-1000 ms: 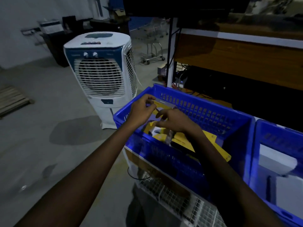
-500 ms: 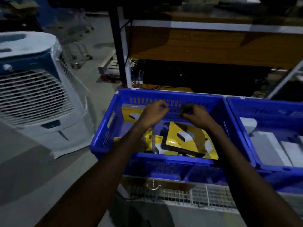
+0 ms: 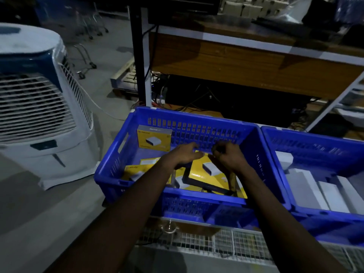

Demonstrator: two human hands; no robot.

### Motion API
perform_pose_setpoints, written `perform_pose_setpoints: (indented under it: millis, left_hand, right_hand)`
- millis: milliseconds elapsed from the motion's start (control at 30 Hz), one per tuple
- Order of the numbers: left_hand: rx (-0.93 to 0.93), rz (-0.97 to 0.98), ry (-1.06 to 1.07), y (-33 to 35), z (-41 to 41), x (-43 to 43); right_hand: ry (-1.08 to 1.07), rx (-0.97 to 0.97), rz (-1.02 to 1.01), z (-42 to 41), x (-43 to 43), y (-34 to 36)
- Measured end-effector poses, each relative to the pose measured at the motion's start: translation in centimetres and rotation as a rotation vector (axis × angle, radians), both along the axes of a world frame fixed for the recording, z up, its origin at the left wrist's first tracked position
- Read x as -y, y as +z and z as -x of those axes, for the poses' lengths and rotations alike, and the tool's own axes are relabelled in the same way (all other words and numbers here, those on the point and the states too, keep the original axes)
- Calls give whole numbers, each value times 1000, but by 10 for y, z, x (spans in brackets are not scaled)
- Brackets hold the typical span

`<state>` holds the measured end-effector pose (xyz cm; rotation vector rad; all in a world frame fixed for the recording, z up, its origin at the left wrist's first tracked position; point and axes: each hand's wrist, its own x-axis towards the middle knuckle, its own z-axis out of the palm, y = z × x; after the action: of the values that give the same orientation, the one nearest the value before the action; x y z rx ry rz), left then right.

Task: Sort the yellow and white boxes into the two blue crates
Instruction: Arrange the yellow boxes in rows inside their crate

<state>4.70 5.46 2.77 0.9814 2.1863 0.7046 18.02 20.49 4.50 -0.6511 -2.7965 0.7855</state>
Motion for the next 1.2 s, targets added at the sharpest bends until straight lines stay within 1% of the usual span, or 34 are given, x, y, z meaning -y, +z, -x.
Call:
perform_pose_setpoints:
  millis: [100,200,300,367,467,533,633,700,800,933,1033,1200]
  left_hand:
    - [75,10,-20,4,-3,0]
    - [141,-27,31,7,-1,-2]
    - [180,-185,110,9,6,-1]
    - [195,-301,170,12,9,4]
    - [123,-426,333,18,10,9]
    - [76,-467,417,21,10,9]
    - [45,-505,496,22,12,10]
    - [55,-494,546,19,16,10]
    - [24,-477,549,22,19,9]
    - [-51,-500,514,31,31,1]
    - [-48,-542,482,24,36,-2]
    - [-127,-486,386,9,41,1]
  right_hand:
    - [4,38,-7,3,-3,-1]
    - [-9,-1,14,9,-4,1]
    - [-68,-94,46,9,-6,0]
    - [-124,-140,115,8,-7,-1]
    - [-174,-108,249,9,-10,1]
    - [-202,-121,368,10,-11,5]
    - [-182,-189,406,14,-12,11]
    - [-154,-220,424,17,-15,16]
    - [-165,-249,414,27,-23,23]
    - [-253,-252,403,48,-33,29]
    - [-270,-270,448,56,-39,16]
    - [-242,-274,459,53,-42,-1]
